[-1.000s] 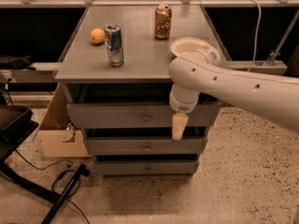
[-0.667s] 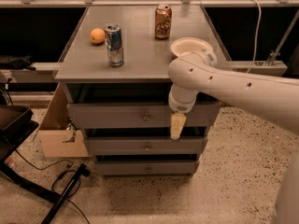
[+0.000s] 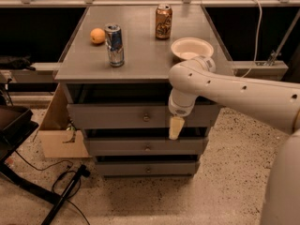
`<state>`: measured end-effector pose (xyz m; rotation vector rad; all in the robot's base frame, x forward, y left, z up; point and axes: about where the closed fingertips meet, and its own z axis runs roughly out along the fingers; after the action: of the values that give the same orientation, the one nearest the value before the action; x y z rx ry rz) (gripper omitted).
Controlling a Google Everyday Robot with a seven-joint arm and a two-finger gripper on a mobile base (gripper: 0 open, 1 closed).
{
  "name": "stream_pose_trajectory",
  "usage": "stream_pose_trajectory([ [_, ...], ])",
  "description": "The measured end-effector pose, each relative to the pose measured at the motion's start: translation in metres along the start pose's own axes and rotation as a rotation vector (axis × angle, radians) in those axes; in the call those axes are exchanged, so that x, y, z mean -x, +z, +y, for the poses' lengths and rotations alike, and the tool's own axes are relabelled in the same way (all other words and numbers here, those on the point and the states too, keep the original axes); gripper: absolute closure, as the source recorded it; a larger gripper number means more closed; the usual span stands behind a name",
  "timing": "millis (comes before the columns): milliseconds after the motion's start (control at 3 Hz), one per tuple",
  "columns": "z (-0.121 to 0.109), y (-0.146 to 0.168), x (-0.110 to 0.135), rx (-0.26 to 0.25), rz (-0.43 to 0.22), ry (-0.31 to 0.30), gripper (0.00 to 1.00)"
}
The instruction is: Open top drawer
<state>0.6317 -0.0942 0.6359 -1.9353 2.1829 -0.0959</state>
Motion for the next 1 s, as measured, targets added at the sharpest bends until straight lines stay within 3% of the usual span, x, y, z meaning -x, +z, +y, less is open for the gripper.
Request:
stream_pose_trajectory([
  [333,0.0155,0.0072,-0.0184,0.020,0.025,0.021,0.39],
  [1000,0.0147,0.0010,-0.0181,0.022,0.027,0.022,0.85],
])
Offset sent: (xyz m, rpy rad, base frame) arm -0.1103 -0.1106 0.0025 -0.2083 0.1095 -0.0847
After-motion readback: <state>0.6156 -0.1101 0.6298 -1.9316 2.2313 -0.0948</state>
